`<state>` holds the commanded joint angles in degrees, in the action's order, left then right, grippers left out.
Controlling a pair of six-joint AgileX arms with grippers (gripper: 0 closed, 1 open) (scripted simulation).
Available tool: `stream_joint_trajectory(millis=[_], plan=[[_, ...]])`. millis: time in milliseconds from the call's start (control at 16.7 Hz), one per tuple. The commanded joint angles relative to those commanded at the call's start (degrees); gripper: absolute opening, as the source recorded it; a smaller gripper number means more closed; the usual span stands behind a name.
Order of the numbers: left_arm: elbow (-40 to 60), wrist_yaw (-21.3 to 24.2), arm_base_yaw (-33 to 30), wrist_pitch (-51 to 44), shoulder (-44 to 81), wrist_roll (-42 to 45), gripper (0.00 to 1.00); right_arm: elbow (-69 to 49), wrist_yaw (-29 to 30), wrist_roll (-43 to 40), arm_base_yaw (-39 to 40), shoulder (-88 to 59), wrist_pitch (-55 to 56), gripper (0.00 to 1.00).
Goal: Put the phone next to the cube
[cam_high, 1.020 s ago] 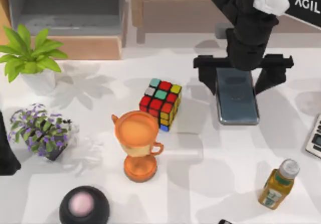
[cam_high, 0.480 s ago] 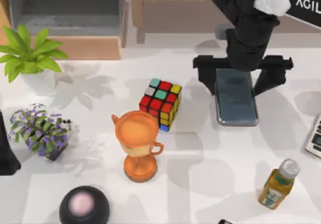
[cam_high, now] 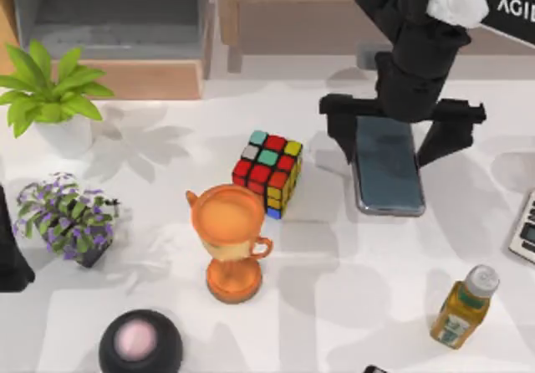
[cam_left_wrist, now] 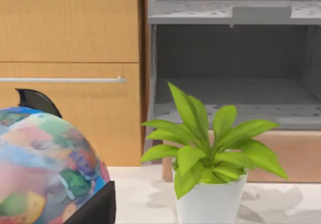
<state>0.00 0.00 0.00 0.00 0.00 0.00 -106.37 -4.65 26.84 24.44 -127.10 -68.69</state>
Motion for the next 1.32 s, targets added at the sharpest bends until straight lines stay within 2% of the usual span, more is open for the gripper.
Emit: stream_joint_trajectory(millis=[720,1320], plan=[[0.00,0.00,0.00,0.00,0.00,0.00,1.00,1.80,-5.17,0.22,0.01,1.34,0.17,0.00],[0.00,0.00,0.00,0.00,0.00,0.00,1.00,1.45,0.17,-0.05,0.47,1.30,5.86,0.00]])
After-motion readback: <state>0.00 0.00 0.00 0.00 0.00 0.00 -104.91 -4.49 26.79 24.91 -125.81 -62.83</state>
